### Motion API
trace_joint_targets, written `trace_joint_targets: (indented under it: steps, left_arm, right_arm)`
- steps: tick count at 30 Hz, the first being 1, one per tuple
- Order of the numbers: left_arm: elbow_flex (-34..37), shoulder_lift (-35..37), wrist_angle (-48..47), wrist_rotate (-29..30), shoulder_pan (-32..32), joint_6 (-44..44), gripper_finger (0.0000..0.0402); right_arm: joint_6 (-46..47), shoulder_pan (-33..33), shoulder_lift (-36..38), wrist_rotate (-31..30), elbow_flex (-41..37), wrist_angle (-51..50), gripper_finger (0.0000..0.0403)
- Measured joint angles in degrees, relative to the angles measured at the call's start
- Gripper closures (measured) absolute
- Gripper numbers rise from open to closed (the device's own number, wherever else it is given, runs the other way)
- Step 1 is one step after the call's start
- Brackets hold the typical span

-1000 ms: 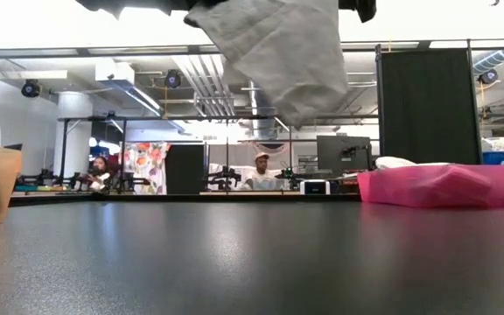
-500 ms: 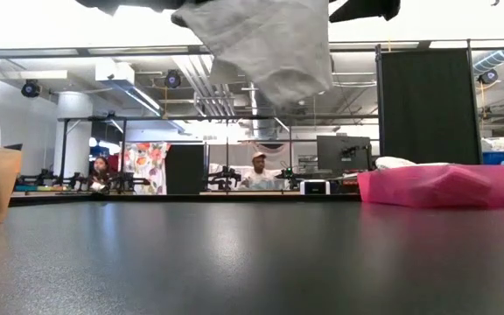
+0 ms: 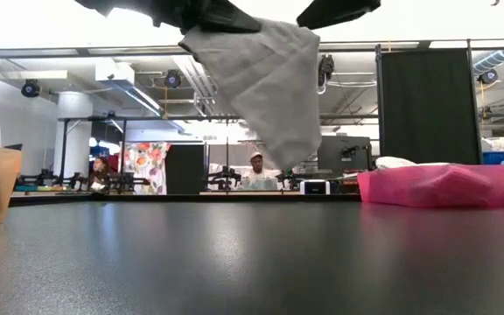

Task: Sort towels by color in basket
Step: Put the gray microfiber towel into the pink bin

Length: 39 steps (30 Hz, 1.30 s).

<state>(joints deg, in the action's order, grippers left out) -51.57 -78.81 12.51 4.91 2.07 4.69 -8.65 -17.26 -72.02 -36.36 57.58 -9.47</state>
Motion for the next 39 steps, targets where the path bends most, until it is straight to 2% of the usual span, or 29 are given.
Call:
trace_joint_targets:
  steps: [4, 9, 12, 16, 21, 23, 29, 33, 37, 39]
  left_arm:
    - [0.0, -0.1, 0.5, -0.9, 0.0, 0.3, 0.0393]
    - [0.0, -1.1, 4.1, -3.7, 0.1, 0.4, 0.0393]
    - [0.0, -1.4, 4.6, -4.4, 0.1, 0.4, 0.0393]
    - [0.0, -1.7, 4.9, -4.4, 0.1, -0.1, 0.0392]
    - [0.0, -1.7, 5.1, -4.4, 0.1, -0.4, 0.0371]
    - [-0.1, -1.7, 5.1, -4.3, 0.1, -1.4, 0.0348]
    - [-0.1, -0.4, 1.3, -2.0, 0.0, -6.3, 0.0242]
    - [-0.2, 0.9, -4.0, 7.7, 0.0, -10.0, 0.0166]
    - [-0.2, 1.1, -8.2, 19.8, 0.0, -13.5, 0.0113]
    - [-0.2, 1.2, -9.1, 20.1, -0.1, -15.1, 0.0096]
  right_arm:
    - [-3.3, 1.1, -3.3, -0.7, 0.0, 4.5, 0.0077]
    - [-5.5, 2.9, -6.6, -1.4, 0.9, 5.1, 0.008]
    - [-6.0, 3.4, -8.3, -3.1, 2.0, 5.1, 0.0102]
    - [-7.2, 3.5, -9.8, -5.5, 3.6, 5.0, 0.0174]
    - [-7.4, 3.5, -10.2, -5.6, 4.7, 4.6, 0.032]
    - [-7.6, 3.5, -10.2, -5.6, 4.9, 3.8, 0.0372]
    - [-2.5, 3.5, -8.3, -4.8, 5.0, -0.3, 0.039]
    - [4.1, 3.5, -5.8, -4.6, 5.0, -5.6, 0.0392]
    - [11.1, 3.6, -3.2, -4.1, 5.0, -11.8, 0.0392]
    - [13.2, 3.6, -2.3, -3.9, 5.0, -15.2, 0.0392]
